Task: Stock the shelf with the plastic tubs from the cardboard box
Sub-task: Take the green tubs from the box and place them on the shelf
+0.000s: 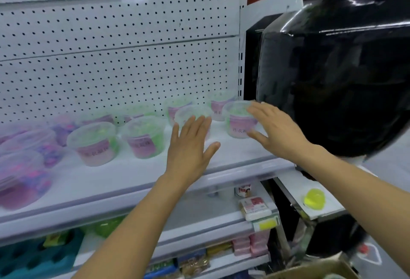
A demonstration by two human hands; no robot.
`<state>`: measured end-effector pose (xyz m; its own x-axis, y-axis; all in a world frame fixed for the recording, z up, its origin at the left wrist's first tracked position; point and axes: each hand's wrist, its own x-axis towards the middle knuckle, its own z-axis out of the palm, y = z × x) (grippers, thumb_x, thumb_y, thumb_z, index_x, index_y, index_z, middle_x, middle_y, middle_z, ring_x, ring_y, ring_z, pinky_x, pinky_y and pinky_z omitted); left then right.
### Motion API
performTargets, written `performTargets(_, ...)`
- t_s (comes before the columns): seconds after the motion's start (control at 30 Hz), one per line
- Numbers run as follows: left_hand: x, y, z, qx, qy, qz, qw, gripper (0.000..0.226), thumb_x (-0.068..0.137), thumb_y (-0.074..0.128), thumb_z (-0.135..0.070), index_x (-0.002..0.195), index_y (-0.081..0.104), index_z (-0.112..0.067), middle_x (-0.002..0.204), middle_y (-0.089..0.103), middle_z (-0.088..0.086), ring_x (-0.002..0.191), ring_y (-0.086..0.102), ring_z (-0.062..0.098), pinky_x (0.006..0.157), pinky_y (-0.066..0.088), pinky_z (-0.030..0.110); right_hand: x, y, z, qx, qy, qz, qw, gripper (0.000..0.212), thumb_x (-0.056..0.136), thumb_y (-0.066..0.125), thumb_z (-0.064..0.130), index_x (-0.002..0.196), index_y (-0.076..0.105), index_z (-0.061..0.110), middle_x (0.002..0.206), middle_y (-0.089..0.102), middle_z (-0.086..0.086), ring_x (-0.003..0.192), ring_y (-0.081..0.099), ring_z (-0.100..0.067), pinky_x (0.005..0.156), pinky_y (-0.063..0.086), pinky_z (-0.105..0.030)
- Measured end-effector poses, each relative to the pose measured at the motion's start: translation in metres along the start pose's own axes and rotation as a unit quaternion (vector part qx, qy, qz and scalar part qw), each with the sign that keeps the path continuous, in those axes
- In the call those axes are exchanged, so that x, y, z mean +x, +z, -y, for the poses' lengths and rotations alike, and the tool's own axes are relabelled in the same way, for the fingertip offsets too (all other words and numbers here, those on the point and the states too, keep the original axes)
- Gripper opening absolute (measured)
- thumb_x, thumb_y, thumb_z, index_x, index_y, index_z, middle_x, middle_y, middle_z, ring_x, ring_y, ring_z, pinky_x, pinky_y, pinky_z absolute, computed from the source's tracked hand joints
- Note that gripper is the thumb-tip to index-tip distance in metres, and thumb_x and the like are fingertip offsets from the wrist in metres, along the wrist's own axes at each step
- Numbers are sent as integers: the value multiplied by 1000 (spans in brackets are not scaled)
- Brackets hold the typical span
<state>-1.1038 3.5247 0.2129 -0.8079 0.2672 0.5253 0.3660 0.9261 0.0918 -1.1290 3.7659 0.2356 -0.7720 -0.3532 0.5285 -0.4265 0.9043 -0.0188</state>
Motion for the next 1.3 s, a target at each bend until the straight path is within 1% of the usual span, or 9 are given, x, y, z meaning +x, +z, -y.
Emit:
performTargets(0.17,-63,-4,-50,-64,1,-51,997,60,92,41,-54,142,38,-21,140,48,0,126,45,20,105,35,38,-82,-13,19,14,-10,-54,998,53,91,54,41,137,45,18,135,52,-2,110,58,-28,71,54,-42)
performTargets(0.43,-181,71,-122,-210,-91,180,957,60,91,43,-58,145,22,-41,146,35,-14,132,37,8,102,40,31,-246,47,-3,91,117,115,982,58,91,47,50,143,35,28,129,53,3,110,57,-19,64,52,-34)
performTargets(0.63,-268,188,-140,-282,-234,350,862,48,88,51,-56,132,34,-47,139,48,-12,123,49,8,101,45,36,-371,140,-15,225,288,281,887,31,90,58,40,116,41,40,107,47,23,99,59,-12,66,47,-24)
performTargets(0.7,-298,235,-138,-298,-282,390,824,42,80,51,-62,119,38,-54,130,57,-10,116,55,10,97,48,43,-413,176,-19,247,336,346,841,43,91,55,42,130,40,37,127,49,15,107,57,-13,79,50,-31)
performTargets(0.83,-343,314,-131,-307,-362,453,754,38,84,61,-44,119,50,-34,119,62,-9,106,59,11,94,49,42,-465,242,-24,265,413,425,760,52,93,53,36,142,35,34,142,46,-1,121,51,-21,94,47,-38)
performTargets(1.0,-363,375,-127,-301,-484,448,689,26,94,54,-30,117,48,-20,103,55,-4,87,53,13,75,40,28,-476,309,-20,336,577,335,665,46,95,55,21,138,40,15,103,61,-3,74,55,-11,58,46,-16)
performTargets(1.13,-369,410,-128,-299,-536,437,658,42,95,52,-35,127,45,-9,113,64,8,97,63,25,82,53,39,-474,348,-16,400,723,208,523,37,96,53,21,132,44,21,86,59,-10,67,57,-26,65,52,-44)
performTargets(1.23,-370,416,-129,-290,-524,440,669,40,98,48,-27,132,39,-7,119,62,11,103,64,28,69,54,29,-473,364,-18,388,754,160,506,40,95,52,14,132,46,25,82,60,-11,55,52,-23,55,48,-37)
performTargets(1.3,-371,415,-128,-335,-545,423,642,35,98,48,-24,130,42,-12,118,63,12,98,67,28,74,57,36,-469,364,-19,382,761,143,504,40,94,51,10,131,47,25,81,58,-10,50,48,-19,45,42,-27)
